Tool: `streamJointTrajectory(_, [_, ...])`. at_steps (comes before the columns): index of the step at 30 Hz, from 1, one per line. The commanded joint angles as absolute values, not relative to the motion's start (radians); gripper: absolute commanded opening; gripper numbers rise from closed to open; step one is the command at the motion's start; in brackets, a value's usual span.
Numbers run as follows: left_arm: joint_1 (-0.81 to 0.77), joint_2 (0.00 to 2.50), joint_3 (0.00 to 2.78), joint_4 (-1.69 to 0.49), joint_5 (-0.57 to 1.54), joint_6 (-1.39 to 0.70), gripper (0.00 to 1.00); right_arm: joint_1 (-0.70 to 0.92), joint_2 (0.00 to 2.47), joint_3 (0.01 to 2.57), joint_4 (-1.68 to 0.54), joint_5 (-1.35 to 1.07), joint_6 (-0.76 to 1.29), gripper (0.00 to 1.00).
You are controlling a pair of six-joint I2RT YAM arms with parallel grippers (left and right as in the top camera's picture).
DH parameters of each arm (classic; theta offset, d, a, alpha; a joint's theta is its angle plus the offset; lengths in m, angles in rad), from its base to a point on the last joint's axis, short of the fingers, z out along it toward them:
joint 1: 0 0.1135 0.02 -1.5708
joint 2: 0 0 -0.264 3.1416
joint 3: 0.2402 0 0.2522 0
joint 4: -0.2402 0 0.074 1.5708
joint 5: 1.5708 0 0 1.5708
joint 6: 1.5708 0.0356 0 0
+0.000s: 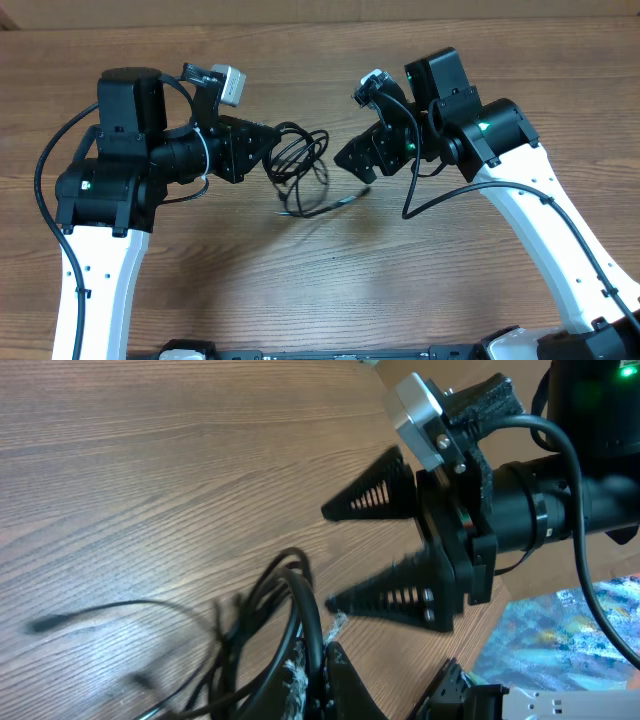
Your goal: Untangle cables
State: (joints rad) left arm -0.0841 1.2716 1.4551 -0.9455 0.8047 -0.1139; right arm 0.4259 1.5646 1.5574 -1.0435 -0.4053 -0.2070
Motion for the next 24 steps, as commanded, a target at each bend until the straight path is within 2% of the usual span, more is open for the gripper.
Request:
streamJointTrajectory(1, [-0.077,1.251,1.486,-0.936,0.836,-0.127,0.04,0.426,1.562,1.555,-1.041,-0.392,-0.18,1.0])
streamJointTrajectory(11, [-0.077,1.251,1.486,-0.891,0.911,-0.135,0.04,0.426,1.562,1.555,-0.986,-0.474,-0.179,1.0])
streamJointTrajectory(24, [-0.077,1.251,1.486,-0.817,1.071,-0.162,0.04,0.426,1.562,1.555,-0.874,-0.447,-0.122,1.0])
